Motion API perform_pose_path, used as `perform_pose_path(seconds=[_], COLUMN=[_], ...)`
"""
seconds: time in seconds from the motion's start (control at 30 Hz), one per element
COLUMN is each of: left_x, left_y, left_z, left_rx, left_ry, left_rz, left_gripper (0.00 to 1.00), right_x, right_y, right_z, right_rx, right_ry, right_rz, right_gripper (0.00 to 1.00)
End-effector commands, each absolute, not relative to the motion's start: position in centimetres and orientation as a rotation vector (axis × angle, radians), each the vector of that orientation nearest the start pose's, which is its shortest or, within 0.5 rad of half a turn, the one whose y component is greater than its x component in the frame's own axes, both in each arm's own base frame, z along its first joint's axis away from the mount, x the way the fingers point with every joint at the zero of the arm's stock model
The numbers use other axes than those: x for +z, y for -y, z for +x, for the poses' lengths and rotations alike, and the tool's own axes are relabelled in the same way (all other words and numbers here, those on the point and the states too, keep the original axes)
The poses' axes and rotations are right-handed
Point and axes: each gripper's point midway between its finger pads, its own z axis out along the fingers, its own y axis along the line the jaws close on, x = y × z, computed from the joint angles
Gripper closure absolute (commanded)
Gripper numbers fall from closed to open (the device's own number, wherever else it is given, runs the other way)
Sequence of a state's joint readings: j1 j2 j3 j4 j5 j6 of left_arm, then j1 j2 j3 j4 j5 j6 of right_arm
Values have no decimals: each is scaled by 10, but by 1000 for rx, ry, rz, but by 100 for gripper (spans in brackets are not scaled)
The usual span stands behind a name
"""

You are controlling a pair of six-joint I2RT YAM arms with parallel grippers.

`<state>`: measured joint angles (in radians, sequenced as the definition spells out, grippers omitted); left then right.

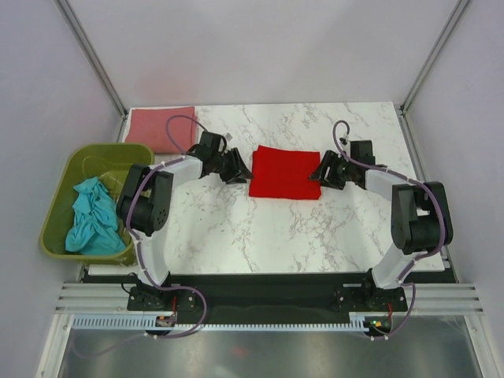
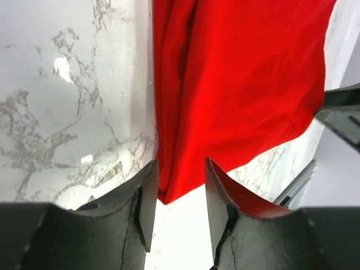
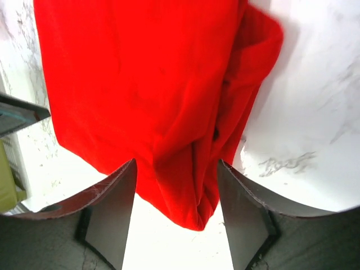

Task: Fold and stack the t-shirts
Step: Fold the tshirt

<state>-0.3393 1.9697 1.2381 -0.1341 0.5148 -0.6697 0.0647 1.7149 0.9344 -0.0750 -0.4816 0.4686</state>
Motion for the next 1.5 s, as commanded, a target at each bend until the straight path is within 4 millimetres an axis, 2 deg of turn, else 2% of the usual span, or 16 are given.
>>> perform_pose_path(seconds=[0.0,0.13,0.23,0.37,0.47,0.63,0.9,1.0,1.07,1.13,1.17,1.23,1.3,1.4,1.43,1.47], left_x=[70,85,99,98,82,38,2,-4,-7,-11,-12,-14,-11,0,10,17], left_y=[253,267,298,333,339,331,320,316,313,309,306,303,305,312,315,317], left_z=[388,380,369,360,360,357,350,348,348,345,345,344,345,346,348,349], left_rx=[-954,-922,-927,-943,-921,-838,-761,-735,-730,-720,-716,-714,-726,-781,-805,-820], left_ry=[-2545,-2513,-2482,-2488,-2520,-2608,-2674,-2686,-2692,-2703,-2706,-2711,-2704,-2689,-2669,-2657], left_rz=[-84,-43,44,107,96,55,43,44,37,33,26,19,26,40,46,50], left_gripper=[54,55,55,55,55,55,54,54,54,54,54,53,53,52,52,52], right_x=[75,75,76,70,69,57,39,36,39,42,51,45,40,42,42,40], right_y=[-113,-111,-105,-101,-101,-99,-124,-124,-118,-120,-109,-106,-108,-110,-110,-109], right_z=[409,414,424,428,428,438,456,458,460,459,466,465,468,471,472,469], right_rx=[747,723,671,649,628,599,798,844,912,985,1037,1088,1108,1133,1131,1130], right_ry=[-2407,-2440,-2436,-2468,-2458,-2449,-2400,-2357,-2296,-2252,-2184,-2167,-2172,-2169,-2178,-2216], right_rz=[214,209,240,336,378,406,345,299,288,279,300,312,302,299,295,316], right_gripper=[33,32,32,32,27,24,25,32,53,64,67,81,87,75,55,47])
